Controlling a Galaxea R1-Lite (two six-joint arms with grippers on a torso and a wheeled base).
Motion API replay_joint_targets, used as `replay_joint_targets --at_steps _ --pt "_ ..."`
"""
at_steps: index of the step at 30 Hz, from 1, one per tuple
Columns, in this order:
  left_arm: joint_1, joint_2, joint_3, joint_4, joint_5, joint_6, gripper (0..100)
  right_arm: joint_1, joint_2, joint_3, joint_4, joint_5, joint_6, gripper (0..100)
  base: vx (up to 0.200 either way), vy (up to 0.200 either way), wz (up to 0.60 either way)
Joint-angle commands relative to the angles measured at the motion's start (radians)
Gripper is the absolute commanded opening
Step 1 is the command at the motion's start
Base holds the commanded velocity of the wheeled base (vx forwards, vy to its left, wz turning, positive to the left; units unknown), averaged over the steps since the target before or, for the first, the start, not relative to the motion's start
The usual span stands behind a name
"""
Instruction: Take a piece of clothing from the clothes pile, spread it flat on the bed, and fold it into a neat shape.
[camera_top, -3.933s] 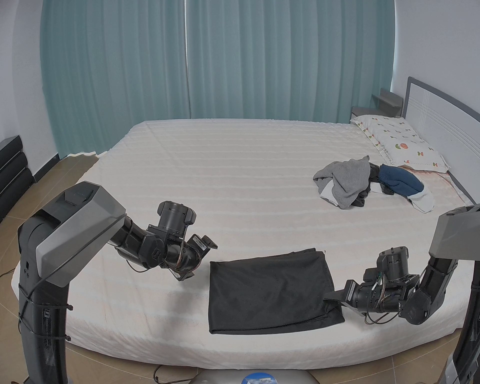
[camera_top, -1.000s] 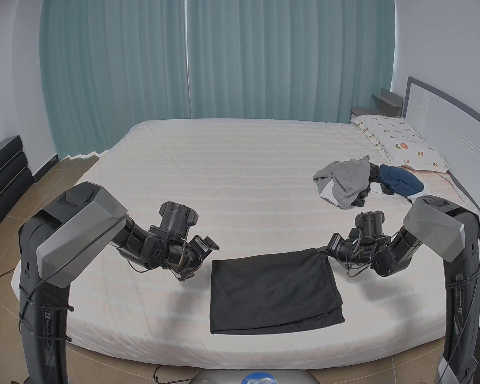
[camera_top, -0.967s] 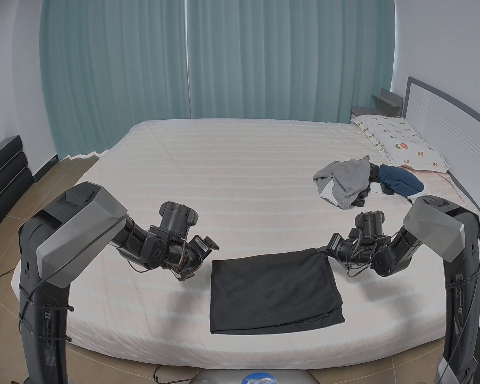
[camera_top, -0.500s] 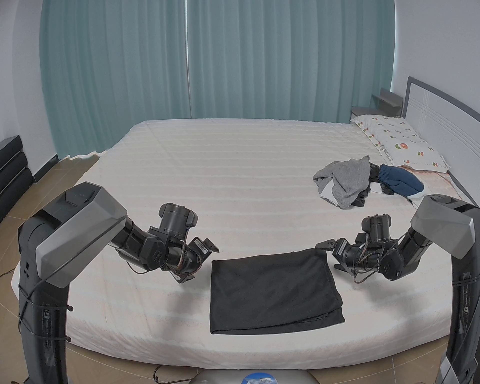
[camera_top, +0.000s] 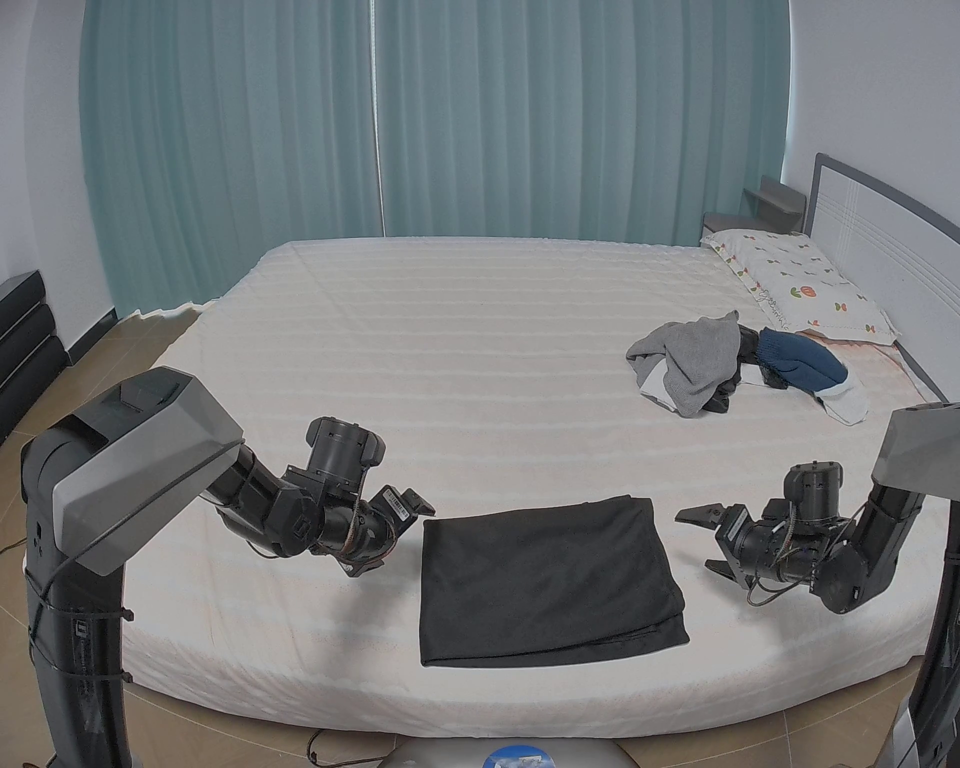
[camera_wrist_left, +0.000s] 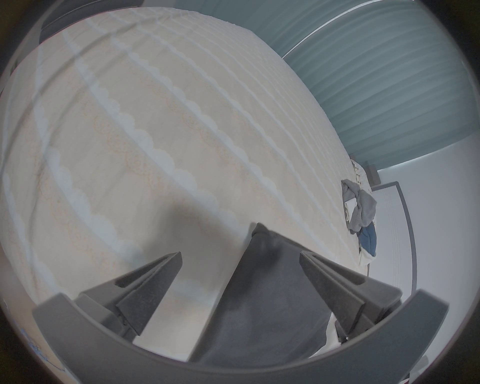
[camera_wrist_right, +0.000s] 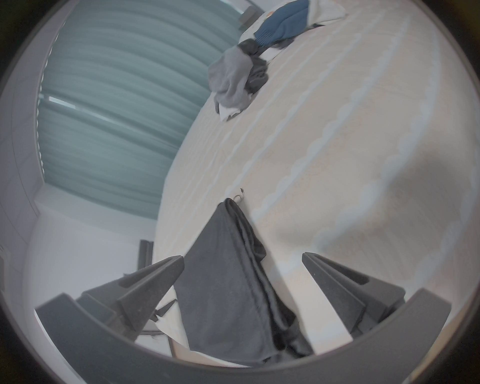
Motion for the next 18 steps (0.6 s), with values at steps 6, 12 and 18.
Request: replay_joint_targets --at_steps 6,12,18 --pt "-0.03 -0.001 0.035 -0.03 -0.028 0.092 100 -0.021 0.023 0.084 -0.145 0.006 0.086 100 0.0 0.0 0.0" --pt "-0.062 0.015 0.029 -0.084 -0.046 0.101 100 -0.024 0.069 0.073 -0.156 0.006 0.089 100 0.0 0.0 0.0" --pt "-0.073 0.032 0.033 -0.1 -0.046 0.186 100 -0.024 0.068 0.079 -0.159 0.012 0.097 100 0.0 0.0 0.0"
